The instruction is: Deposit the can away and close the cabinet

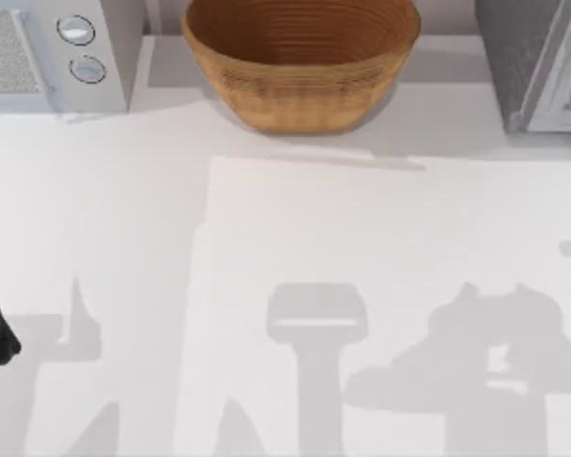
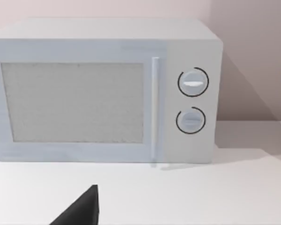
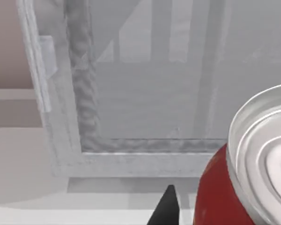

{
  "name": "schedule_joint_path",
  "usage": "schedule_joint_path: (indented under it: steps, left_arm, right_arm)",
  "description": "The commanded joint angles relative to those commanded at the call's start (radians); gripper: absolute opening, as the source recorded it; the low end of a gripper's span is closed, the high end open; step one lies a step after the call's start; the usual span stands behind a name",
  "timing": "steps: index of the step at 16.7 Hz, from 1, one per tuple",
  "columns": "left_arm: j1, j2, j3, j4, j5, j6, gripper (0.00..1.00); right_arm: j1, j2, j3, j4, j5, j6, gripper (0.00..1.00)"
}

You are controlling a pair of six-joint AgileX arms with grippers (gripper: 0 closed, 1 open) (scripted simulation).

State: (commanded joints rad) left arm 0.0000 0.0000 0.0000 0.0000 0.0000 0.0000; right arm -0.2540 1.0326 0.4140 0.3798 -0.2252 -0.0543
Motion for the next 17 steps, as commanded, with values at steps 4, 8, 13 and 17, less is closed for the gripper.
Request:
schedule_joint_path:
  steps: [4, 8, 13, 17]
  left_arm:
    - [0.000, 0.000, 0.000, 0.000, 0.000, 0.000, 1.00]
    - [0.000, 0.000, 0.000, 0.000, 0.000, 0.000, 1.00]
    - [0.000, 0.000, 0.000, 0.000, 0.000, 0.000, 1.00]
    - [0.000, 0.000, 0.000, 0.000, 0.000, 0.000, 1.00]
  right_arm:
    - [0.074, -0.316, -0.119, -0.109, 0.062, 0.017, 0.00]
    - [0.156, -0.659, -0.250, -0.229, 0.132, 0.034, 0.00]
    - [0.234, -0.968, -0.379, -0.347, 0.204, 0.050, 0.00]
    - [0.254, -1.033, -0.414, -0.380, 0.225, 0.054, 0.00]
